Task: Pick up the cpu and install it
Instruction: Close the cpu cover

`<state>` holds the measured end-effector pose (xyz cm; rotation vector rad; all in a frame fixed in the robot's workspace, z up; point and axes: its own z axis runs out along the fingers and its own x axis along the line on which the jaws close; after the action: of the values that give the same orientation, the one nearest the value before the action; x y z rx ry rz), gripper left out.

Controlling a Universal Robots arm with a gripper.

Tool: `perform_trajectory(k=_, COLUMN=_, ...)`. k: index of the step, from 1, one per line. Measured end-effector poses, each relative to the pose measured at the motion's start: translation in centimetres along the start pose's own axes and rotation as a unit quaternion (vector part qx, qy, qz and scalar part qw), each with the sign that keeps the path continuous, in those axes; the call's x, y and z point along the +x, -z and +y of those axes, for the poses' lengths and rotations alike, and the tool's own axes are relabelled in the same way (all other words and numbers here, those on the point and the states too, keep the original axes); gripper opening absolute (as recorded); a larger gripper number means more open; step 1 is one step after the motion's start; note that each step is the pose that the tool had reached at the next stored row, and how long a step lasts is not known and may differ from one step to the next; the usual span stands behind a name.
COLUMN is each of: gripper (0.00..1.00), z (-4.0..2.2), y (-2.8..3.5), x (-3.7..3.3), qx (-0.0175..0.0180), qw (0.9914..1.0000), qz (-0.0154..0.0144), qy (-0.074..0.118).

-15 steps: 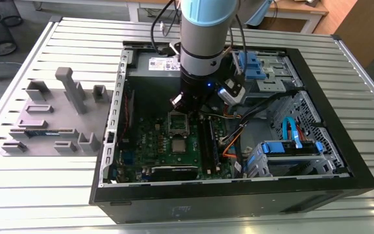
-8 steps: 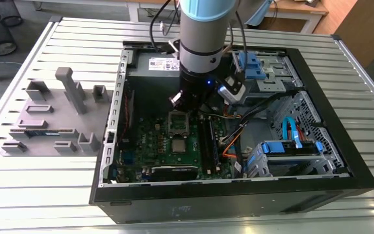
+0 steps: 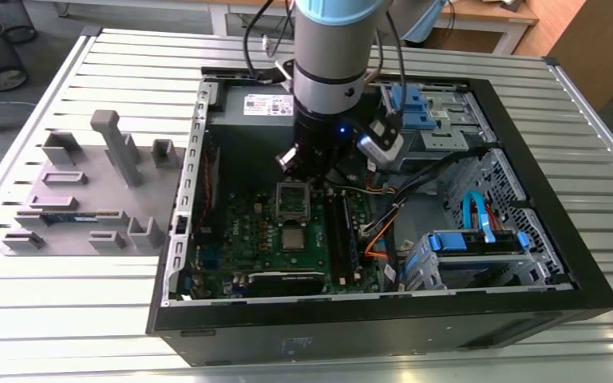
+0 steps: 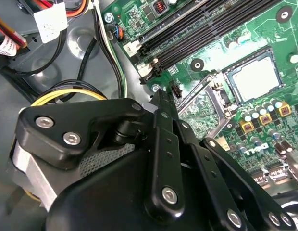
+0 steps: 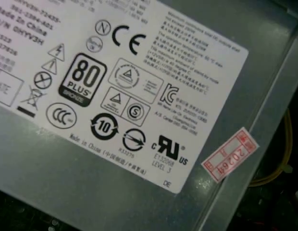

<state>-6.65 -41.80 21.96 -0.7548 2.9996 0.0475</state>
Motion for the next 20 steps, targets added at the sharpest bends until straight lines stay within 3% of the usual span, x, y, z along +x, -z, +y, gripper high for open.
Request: perform_trajectory(k=20, gripper=0.11, z=0.03, y=1.41, x=0.28, qx=0.0067, qw=0.99997, qz=0.0035, qy=0.0)
